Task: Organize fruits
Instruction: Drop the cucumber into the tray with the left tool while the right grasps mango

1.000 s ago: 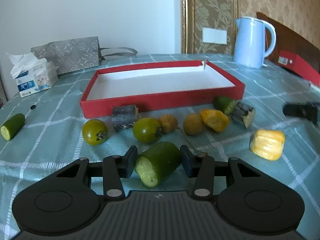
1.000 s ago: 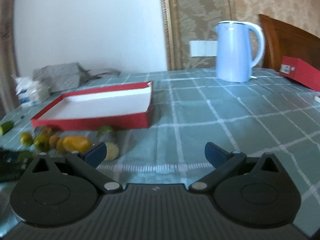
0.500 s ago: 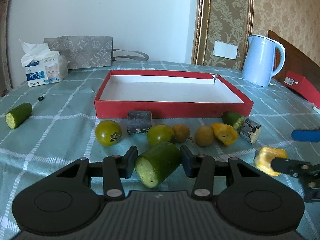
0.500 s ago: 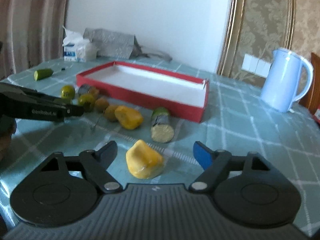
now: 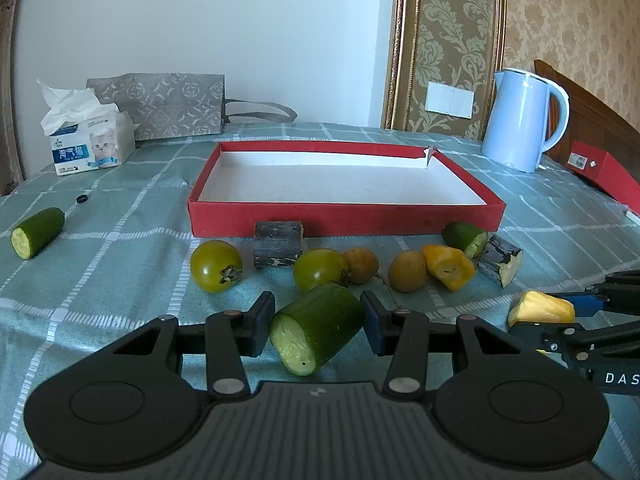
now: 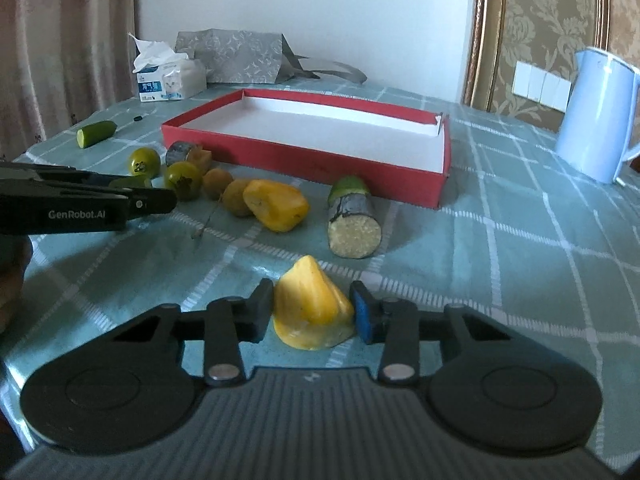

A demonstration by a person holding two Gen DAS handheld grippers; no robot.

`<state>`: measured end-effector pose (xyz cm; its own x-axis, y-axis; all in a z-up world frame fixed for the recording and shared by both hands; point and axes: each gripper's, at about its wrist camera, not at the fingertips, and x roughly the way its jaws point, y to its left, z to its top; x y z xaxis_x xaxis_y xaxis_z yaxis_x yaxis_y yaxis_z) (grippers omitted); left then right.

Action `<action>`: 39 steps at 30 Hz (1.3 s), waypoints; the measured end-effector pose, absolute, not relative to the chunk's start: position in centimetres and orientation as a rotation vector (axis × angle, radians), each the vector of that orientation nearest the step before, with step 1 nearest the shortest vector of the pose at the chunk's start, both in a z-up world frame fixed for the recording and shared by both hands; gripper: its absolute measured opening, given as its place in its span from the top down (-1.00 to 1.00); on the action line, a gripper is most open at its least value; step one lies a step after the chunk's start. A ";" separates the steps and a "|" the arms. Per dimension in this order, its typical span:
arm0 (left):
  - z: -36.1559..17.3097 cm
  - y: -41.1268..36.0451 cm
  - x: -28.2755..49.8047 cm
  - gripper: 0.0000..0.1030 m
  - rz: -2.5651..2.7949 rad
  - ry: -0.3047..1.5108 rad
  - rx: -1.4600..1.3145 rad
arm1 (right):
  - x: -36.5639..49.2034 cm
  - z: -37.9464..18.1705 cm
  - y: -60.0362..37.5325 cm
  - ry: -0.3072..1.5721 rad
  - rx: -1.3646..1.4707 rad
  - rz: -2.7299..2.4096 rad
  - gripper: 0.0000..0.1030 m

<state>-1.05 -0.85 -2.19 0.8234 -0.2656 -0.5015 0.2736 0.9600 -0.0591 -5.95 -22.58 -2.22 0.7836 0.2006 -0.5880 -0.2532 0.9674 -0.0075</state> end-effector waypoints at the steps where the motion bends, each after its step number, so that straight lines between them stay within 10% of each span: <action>1: -2.2 -0.8 -1.1 0.12 -0.287 0.531 0.015 | -6.0 -2.1 -22.7 0.617 -0.078 0.243 0.25; 20: 4.6 -1.8 5.1 0.12 -0.254 0.463 0.003 | -2.5 0.8 -27.7 0.423 0.297 0.235 0.25; 39: 0.4 -6.1 19.3 -0.12 -0.143 0.685 0.077 | -0.8 -1.0 -28.2 0.483 0.324 0.219 0.25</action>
